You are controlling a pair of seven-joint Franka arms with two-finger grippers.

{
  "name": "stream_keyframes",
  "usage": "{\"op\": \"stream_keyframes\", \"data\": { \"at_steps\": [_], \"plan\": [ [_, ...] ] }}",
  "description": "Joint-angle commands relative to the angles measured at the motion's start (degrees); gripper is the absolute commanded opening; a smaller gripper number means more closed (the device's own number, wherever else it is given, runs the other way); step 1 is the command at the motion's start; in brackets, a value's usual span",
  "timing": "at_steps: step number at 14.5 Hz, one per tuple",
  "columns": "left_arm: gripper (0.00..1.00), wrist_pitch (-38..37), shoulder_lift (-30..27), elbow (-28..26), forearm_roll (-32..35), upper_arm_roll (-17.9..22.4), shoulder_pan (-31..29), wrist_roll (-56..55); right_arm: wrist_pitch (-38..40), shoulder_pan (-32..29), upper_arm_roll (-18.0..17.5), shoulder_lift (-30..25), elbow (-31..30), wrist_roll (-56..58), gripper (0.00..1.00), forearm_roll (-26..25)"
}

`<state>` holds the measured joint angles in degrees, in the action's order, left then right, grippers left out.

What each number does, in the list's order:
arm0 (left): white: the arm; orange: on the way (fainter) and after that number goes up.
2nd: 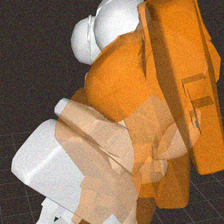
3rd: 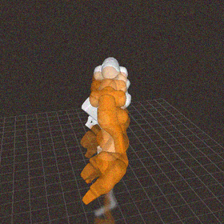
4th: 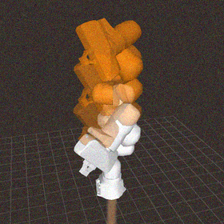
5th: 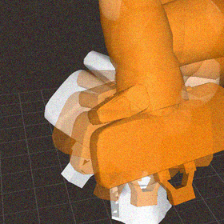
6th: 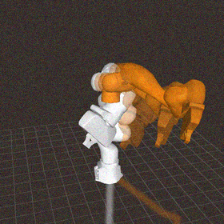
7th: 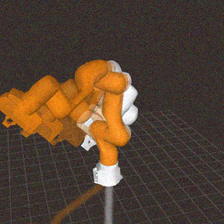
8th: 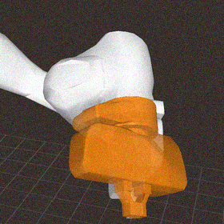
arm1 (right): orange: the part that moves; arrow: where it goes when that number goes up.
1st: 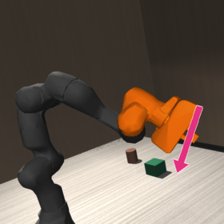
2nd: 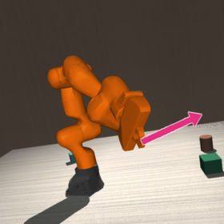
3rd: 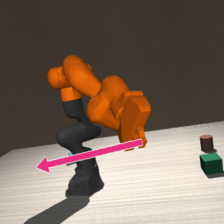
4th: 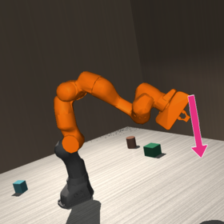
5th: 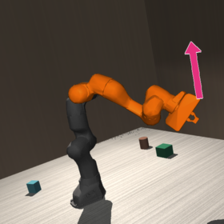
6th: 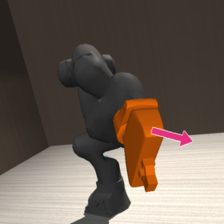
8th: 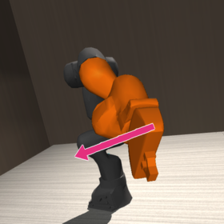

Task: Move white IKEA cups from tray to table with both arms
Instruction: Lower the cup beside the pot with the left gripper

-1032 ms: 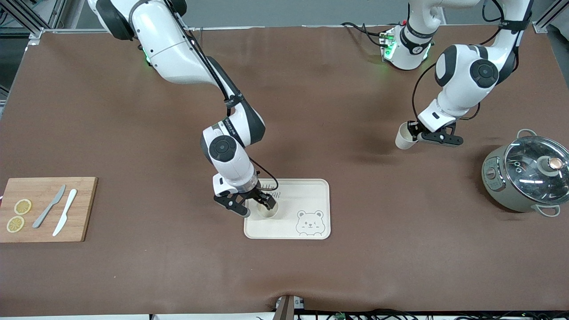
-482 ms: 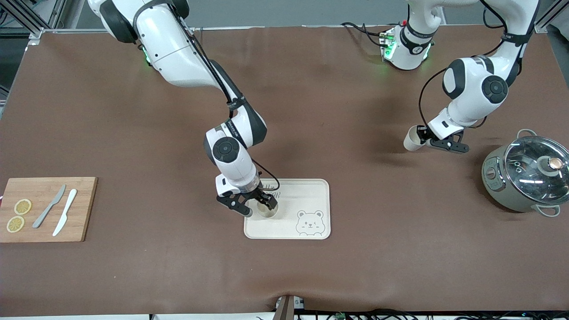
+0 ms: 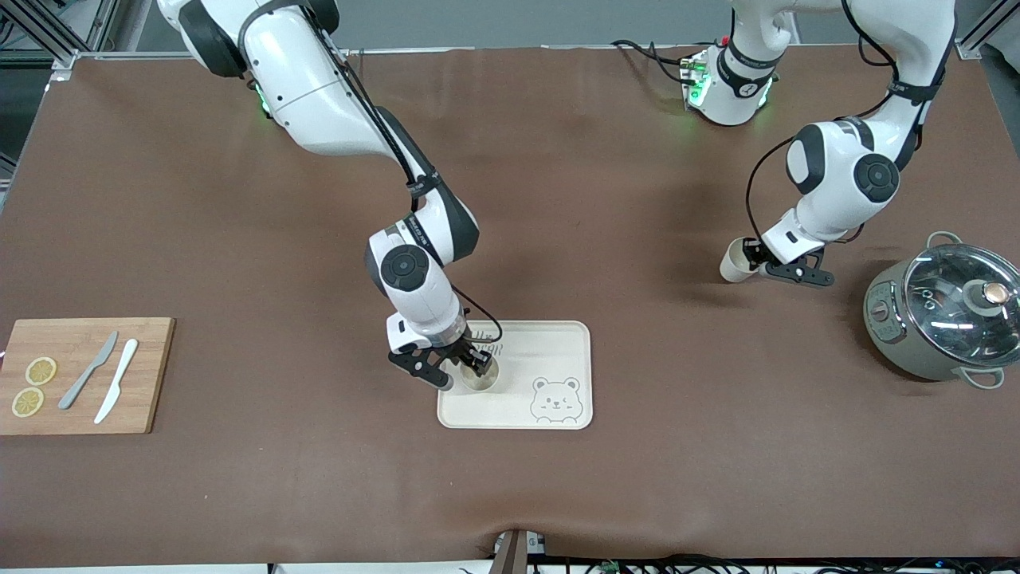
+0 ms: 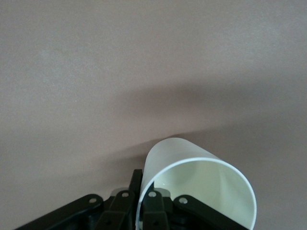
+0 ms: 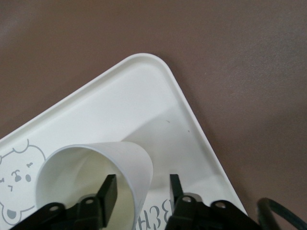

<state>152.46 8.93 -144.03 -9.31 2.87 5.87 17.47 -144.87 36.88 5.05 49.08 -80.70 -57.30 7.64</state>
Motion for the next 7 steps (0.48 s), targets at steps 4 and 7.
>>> {"op": "stream_keyframes", "data": {
  "at_steps": [4,7],
  "plan": [
    [0.00,2.57,2.93,1.83,-1.94,-0.41,-0.33,2.57,0.20,0.56,0.66,1.11,1.77,-0.79,0.00,0.10],
    [0.99,2.93,3.37,2.18,-1.94,-0.41,-0.33,2.83,0.20,0.56,0.66,1.11,1.77,-0.70,0.00,-0.08]
  ]
}}
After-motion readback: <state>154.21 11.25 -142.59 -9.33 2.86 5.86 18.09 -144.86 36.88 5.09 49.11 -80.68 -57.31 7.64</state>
